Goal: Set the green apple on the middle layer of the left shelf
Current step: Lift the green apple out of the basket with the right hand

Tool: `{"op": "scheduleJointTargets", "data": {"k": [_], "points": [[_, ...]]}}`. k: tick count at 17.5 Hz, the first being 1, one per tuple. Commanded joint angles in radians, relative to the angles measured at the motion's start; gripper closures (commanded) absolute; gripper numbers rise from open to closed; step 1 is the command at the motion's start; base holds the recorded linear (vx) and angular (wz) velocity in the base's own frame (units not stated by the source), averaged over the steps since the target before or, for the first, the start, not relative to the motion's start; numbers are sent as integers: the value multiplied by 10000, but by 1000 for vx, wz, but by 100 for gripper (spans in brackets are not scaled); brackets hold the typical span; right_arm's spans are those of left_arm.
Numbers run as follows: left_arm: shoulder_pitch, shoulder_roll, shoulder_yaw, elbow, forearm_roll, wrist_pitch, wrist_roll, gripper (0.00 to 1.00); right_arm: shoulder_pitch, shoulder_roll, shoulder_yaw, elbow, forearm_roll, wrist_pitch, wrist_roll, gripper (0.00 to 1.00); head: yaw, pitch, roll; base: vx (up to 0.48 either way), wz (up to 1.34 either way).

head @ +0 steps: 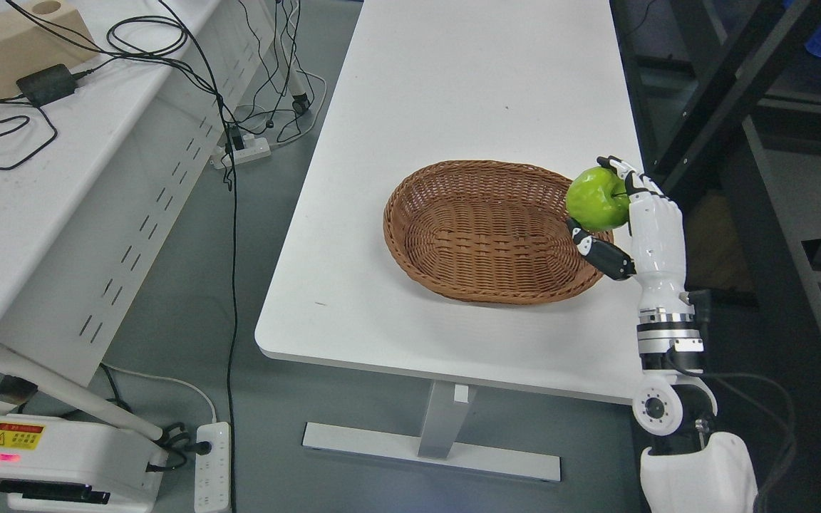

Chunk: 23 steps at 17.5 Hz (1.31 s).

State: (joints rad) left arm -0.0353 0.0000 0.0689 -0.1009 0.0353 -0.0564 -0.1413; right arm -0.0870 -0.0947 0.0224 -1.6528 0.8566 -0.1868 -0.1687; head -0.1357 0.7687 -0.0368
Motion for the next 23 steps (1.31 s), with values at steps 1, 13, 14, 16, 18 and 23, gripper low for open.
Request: {"op": "scheduleJointTargets", "data": {"k": [1, 13, 14, 16, 18, 23], "points": [[0, 175, 1, -3, 0, -4, 2, 0, 241, 333, -485, -698, -21, -19, 14, 100, 0, 0, 0, 0, 0], [0, 175, 1, -3, 0, -4, 2, 0, 548, 517, -424, -698, -37, -65, 45, 100, 0, 0, 0, 0, 0], [0, 175, 1, 12, 0, -4, 2, 0, 548, 517, -424, -698, -37, -95, 45, 100, 0, 0, 0, 0, 0], [0, 175, 1, 12, 0, -4, 2, 0, 563, 517, -408, -698, -37, -111, 45, 100, 0, 0, 0, 0, 0], [0, 175, 1, -3, 0, -4, 2, 0, 563, 517, -393, -698, -37, -111, 45, 100, 0, 0, 0, -17, 1], [0, 175, 1, -3, 0, -4, 2, 0, 579, 563, -316, -698, -37, -142, 45, 100, 0, 0, 0, -49, 0]]}}
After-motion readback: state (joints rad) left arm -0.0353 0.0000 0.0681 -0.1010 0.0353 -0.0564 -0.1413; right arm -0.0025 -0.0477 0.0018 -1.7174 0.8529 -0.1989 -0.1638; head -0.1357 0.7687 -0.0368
